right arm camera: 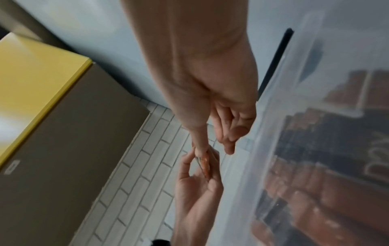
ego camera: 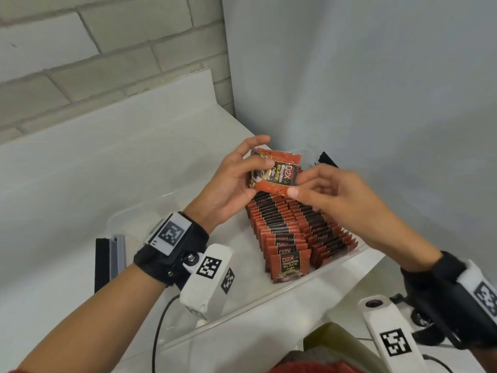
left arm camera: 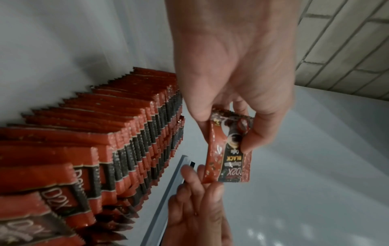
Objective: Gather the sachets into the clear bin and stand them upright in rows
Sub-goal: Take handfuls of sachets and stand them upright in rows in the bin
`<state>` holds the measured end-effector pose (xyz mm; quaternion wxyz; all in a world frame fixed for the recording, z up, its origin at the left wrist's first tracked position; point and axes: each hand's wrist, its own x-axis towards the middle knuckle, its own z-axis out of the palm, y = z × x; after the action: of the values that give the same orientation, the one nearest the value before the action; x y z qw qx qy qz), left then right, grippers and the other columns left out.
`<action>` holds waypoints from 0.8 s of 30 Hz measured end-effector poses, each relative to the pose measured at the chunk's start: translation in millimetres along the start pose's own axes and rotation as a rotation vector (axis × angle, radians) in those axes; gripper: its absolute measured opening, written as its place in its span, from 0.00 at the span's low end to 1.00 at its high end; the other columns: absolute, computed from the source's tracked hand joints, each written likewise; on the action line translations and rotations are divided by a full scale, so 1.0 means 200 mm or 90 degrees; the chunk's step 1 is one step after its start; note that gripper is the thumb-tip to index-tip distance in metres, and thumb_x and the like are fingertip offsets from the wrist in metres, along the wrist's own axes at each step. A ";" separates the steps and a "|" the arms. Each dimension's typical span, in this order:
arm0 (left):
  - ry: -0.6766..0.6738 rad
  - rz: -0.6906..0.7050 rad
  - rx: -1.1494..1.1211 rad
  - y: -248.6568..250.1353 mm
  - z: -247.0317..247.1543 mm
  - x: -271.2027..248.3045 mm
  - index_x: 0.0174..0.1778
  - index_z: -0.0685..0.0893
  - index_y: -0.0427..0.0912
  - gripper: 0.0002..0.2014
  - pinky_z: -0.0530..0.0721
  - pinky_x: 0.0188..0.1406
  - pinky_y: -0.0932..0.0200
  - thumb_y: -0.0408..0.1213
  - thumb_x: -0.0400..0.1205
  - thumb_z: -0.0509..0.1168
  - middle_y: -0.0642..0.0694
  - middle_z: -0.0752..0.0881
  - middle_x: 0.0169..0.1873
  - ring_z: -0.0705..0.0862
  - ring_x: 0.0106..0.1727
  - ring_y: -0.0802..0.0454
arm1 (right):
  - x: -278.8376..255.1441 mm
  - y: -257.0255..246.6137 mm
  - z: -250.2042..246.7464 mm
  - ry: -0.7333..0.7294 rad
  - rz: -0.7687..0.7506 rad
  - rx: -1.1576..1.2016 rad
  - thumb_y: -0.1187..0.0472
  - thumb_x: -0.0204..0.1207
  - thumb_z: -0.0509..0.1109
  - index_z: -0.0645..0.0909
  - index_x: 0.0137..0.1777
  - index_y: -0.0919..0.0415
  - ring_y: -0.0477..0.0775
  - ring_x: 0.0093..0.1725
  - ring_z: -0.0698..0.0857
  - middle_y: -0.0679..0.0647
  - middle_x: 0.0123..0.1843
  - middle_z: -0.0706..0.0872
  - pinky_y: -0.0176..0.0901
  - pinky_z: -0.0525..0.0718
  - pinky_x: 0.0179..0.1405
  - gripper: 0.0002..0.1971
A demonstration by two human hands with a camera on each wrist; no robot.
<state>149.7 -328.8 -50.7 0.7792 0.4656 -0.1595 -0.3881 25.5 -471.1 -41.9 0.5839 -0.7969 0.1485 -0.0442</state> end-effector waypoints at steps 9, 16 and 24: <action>-0.047 -0.058 0.029 0.02 0.01 -0.02 0.55 0.81 0.46 0.16 0.83 0.54 0.54 0.32 0.72 0.75 0.41 0.82 0.45 0.84 0.53 0.47 | 0.01 -0.04 -0.05 0.046 -0.024 0.119 0.61 0.77 0.71 0.81 0.48 0.62 0.39 0.31 0.83 0.50 0.32 0.88 0.26 0.78 0.30 0.04; 0.205 -0.148 0.150 0.17 0.03 -0.14 0.54 0.80 0.45 0.16 0.82 0.53 0.56 0.54 0.81 0.63 0.48 0.78 0.41 0.78 0.44 0.53 | -0.10 -0.03 -0.10 -0.171 -0.136 -0.222 0.55 0.71 0.75 0.86 0.42 0.51 0.37 0.36 0.85 0.37 0.36 0.89 0.22 0.74 0.35 0.03; 0.241 -0.444 0.158 -0.05 0.06 -0.37 0.57 0.76 0.37 0.29 0.77 0.54 0.52 0.62 0.78 0.61 0.40 0.74 0.46 0.75 0.48 0.46 | -0.10 0.06 0.00 -0.276 -0.165 -0.456 0.53 0.74 0.76 0.89 0.46 0.46 0.36 0.50 0.77 0.37 0.43 0.81 0.21 0.71 0.47 0.03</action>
<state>90.0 -282.4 -44.3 0.5544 0.6452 0.1082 -0.5144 3.8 -467.7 -50.7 0.2777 -0.9520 -0.0726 0.1059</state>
